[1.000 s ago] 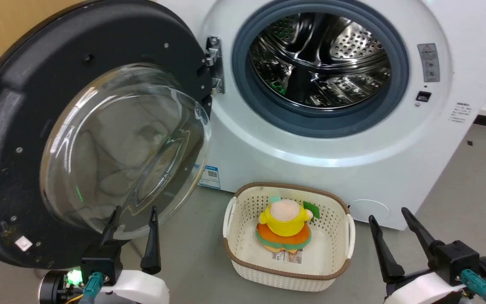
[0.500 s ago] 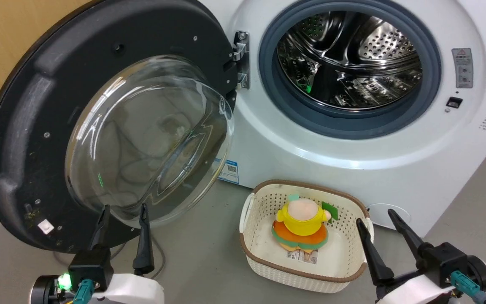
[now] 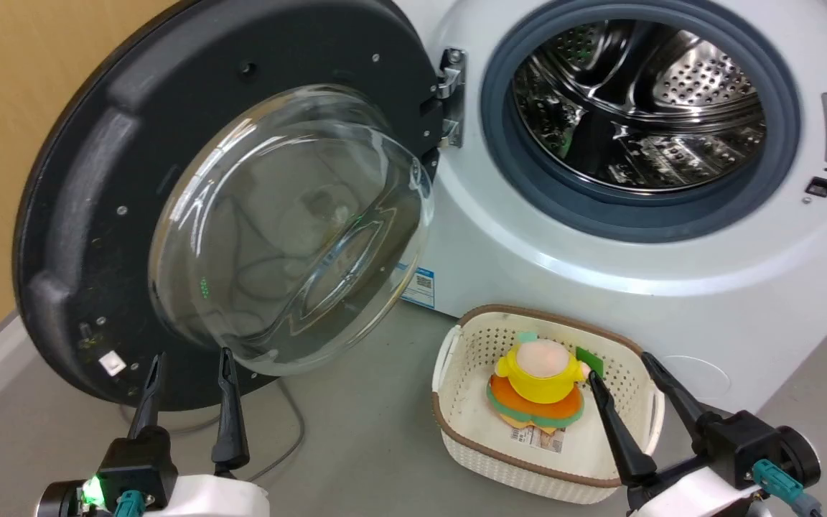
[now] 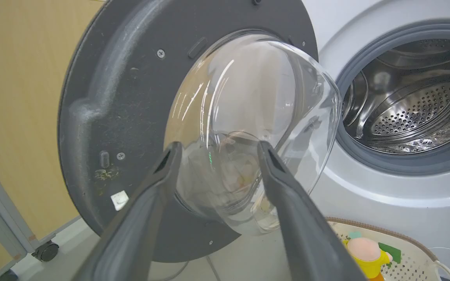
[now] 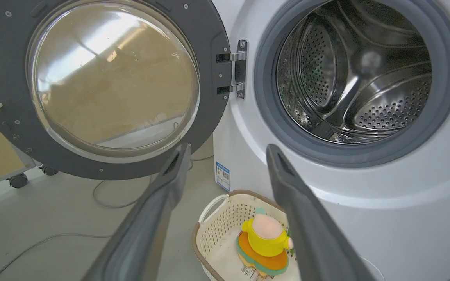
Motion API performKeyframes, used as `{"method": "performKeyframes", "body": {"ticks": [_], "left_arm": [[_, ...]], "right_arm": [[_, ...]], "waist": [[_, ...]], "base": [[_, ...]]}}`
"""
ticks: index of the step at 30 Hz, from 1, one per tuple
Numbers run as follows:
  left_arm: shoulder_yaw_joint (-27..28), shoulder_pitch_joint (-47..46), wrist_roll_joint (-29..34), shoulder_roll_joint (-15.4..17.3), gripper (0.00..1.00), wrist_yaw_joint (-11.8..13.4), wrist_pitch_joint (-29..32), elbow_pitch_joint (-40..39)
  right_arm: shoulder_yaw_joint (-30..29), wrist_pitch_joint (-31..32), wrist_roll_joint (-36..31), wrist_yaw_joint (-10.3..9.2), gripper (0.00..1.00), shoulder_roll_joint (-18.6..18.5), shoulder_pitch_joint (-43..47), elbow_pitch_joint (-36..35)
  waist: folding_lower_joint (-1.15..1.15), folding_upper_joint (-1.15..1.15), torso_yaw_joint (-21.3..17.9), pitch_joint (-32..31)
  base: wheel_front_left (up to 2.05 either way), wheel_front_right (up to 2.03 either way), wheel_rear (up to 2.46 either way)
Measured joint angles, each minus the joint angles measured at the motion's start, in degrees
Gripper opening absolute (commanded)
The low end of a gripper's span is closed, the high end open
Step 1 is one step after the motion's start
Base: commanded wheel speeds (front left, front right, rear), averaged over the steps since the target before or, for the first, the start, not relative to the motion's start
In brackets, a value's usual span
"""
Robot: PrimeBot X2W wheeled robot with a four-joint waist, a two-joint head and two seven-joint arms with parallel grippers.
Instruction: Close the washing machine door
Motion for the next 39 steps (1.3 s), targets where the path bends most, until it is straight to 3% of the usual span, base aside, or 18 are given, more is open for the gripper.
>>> {"method": "performKeyframes", "body": {"ticks": [39], "left_arm": [[-1.52, 1.75, -1.15, -0.01, 1.00, 3.68, -4.57, -3.13]], "right_arm": [[4.30, -4.70, 2.99, 0.00, 1.00, -1.64, -0.74, 1.91]], "waist": [[0.00, 0.00, 9.56, 0.61]], "base": [[0.00, 0.00, 0.00]]}}
